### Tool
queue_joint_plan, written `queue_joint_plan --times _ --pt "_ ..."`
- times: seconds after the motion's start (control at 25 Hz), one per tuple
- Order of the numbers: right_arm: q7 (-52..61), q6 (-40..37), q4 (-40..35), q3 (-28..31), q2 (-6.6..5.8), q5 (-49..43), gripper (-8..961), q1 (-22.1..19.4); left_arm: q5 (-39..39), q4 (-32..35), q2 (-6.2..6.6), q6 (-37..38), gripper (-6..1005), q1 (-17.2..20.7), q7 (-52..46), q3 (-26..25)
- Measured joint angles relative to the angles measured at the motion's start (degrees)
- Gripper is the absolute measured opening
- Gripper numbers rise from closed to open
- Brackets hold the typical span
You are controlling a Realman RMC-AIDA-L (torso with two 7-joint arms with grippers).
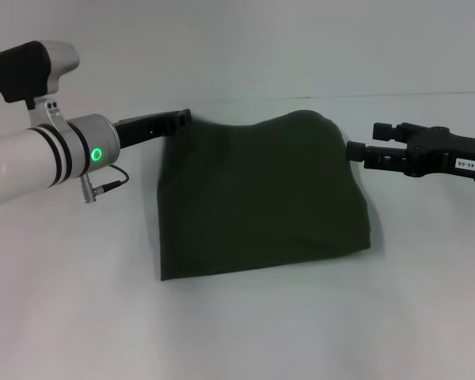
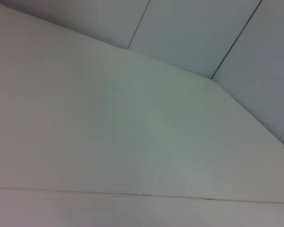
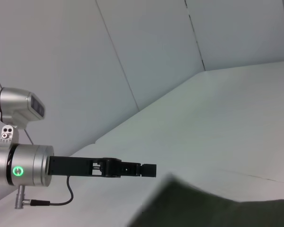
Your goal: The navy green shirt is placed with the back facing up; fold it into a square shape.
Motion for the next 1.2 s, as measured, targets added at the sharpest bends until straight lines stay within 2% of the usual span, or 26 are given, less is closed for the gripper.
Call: queue_joint_plan --times 0.04,0.32,0.48,0.64,0.68,0.72,0.92,1.2 --pt "-0.12 0.03 0.0 0.0 0.01 0.0 945 0.01 -0.21 0.32 0.0 -0.01 48 0.24 -0.01 -0.16" --pt "-0.14 0.79 0.13 0.0 0.01 -0.04 945 0.04 -3.59 4.76 -0.62 2.75 323 3.64 -0.2 -0.09" --pt "0.28 0.93 0.15 0.11 -0.2 -0.09 945 0.02 -8.0 7.67 -0.7 12.25 458 7.65 1.76 0.0" --pt "0.94 0.96 0.26 0.33 -0.52 -0.09 945 -0.2 -14.34 9.12 -0.76 26.49 611 12.45 6.57 -0.29" --pt "1.06 0.96 0.34 0.24 -0.59 -0.09 945 -0.24 -14.34 9.12 -0.76 26.49 650 12.45 6.57 -0.29" --pt "1.1 0.84 0.54 0.08 -0.66 -0.1 945 -0.3 -16.96 9.47 -0.92 33.67 688 15.28 9.58 -0.31" --pt "0.66 -2.48 1.31 -0.02 -0.83 -0.17 945 -0.59 -18.14 10.2 -1.06 43.35 888 19.64 12.51 -0.33" --pt "-2.26 -9.23 3.8 -0.67 -0.02 -0.49 945 -1.18 -14.52 12.1 -0.94 55.21 916 25.69 19.48 -0.35"
